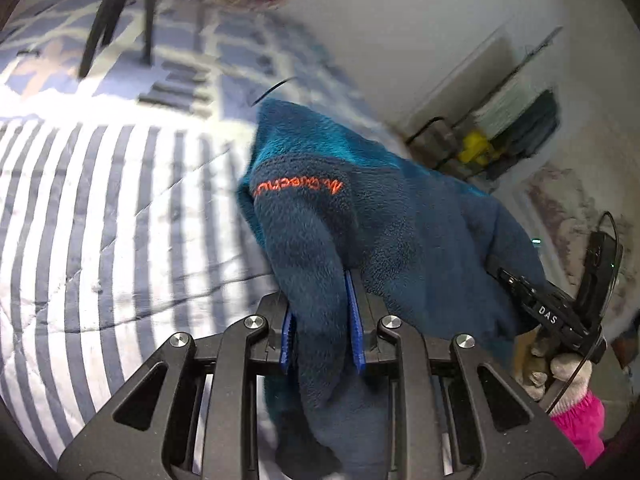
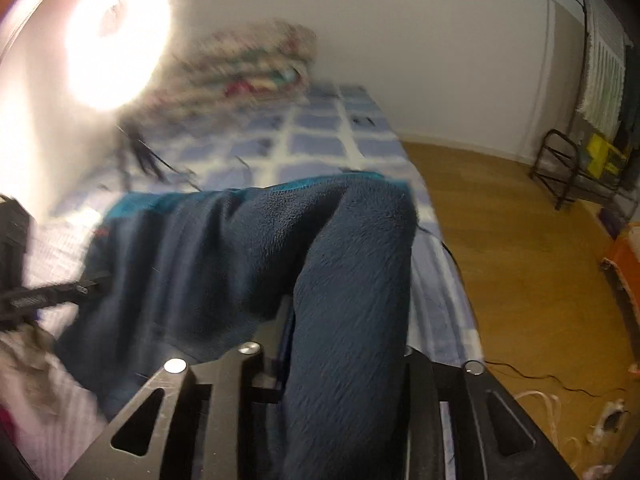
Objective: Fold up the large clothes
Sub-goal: 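Grasp the fleece bundle with both tools and lift it off the bed, then lower the fleece bundle onto the bed and open both tools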
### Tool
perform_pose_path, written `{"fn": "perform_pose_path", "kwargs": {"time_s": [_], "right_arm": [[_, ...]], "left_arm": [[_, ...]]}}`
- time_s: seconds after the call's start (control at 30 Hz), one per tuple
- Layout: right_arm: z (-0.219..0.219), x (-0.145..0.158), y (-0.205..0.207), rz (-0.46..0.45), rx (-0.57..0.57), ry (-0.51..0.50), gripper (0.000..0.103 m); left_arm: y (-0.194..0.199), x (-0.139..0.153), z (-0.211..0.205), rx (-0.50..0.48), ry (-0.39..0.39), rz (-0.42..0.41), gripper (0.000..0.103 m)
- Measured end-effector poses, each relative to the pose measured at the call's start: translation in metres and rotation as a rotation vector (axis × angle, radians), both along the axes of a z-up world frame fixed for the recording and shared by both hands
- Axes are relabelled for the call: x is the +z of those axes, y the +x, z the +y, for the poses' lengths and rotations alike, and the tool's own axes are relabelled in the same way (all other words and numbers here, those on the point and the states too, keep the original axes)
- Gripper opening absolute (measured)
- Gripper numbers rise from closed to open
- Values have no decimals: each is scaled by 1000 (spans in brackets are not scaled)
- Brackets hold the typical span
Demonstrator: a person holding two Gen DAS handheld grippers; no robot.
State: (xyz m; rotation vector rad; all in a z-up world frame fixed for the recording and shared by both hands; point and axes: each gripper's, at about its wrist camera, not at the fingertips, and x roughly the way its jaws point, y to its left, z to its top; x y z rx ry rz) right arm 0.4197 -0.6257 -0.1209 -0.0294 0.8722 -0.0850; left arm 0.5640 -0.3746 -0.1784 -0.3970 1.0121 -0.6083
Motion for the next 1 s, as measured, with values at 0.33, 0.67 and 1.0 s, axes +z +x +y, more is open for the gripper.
{"fn": "perform_pose_path", "kwargs": {"time_s": [0.33, 0.67, 1.0], "right_arm": [[-27, -2, -10, -13, -136, -63, 72], [7, 72, -72, -115, -111, 25, 72], [82, 150, -174, -172, -56, -19, 72]], "left_arm": [[-9, 12, 0, 29, 100, -33, 46], [-110, 108, 15, -39, 175, -175, 46], [-243, 228, 51, -53, 202, -345, 46]]}}
